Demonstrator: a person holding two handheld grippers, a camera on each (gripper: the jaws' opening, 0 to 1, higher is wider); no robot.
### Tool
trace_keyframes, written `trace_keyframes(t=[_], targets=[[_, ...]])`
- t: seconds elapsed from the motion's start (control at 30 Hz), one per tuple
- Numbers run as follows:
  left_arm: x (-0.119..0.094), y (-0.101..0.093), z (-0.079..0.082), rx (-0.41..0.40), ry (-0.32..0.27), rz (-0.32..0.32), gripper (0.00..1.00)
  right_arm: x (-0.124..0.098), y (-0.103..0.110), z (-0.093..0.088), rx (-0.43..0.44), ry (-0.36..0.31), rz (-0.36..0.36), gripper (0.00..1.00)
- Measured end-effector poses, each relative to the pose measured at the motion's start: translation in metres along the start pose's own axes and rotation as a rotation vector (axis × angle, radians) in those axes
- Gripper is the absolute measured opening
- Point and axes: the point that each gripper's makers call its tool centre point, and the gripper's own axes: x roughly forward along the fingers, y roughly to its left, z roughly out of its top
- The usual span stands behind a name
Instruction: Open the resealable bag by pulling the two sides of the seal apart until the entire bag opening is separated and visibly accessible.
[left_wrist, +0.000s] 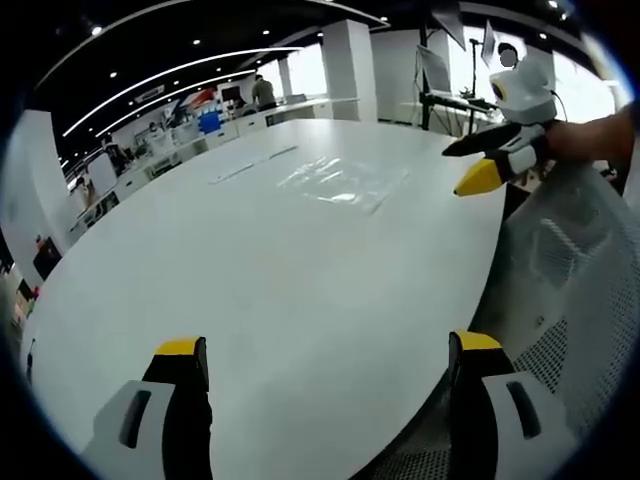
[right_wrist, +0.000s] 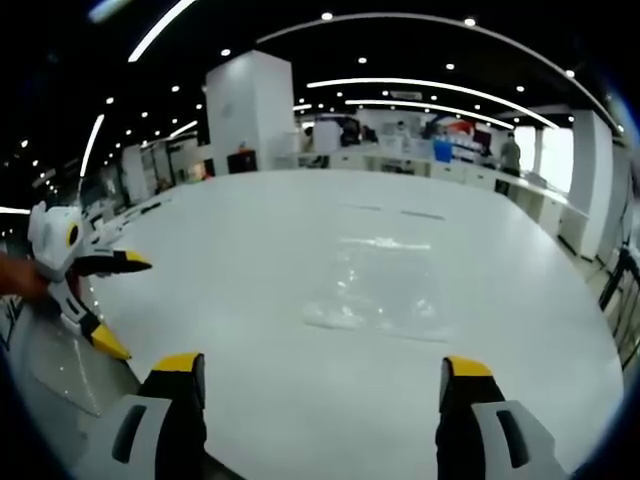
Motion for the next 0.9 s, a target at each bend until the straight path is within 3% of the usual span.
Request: trace_keyframes(t=[0.2,0.3,0.43,0.67,0.9], targets=[[-0.003,0.007,0.005,-0.032,-0.024,0.022,0.99,0.002,0.004,-0.002,-0.036,0.019,0.019,0.97],[-0.001,0.002,0.004,0.001,-0.013,0.013,0.99,0.004,0.005,-0.008,-0.015,0.051,0.041,0.99],[-0.002,0.001,0.004,0.019,-0.015,0.008,0.99,0.008,0.005,-0.005,-0.015,0.047,0.074,1.00],[-0.003,0.005,0.007,0.011,-0.027,0.022,0.99,0.026,-0.008,-0.011,-0.076,0.104,0.098,1.00],[-0.004,0.006,0.008,0.021,-0.029,0.027,0.98,0.036,-0.018,-0.009,-0.097,0.117,0.110,0.99]])
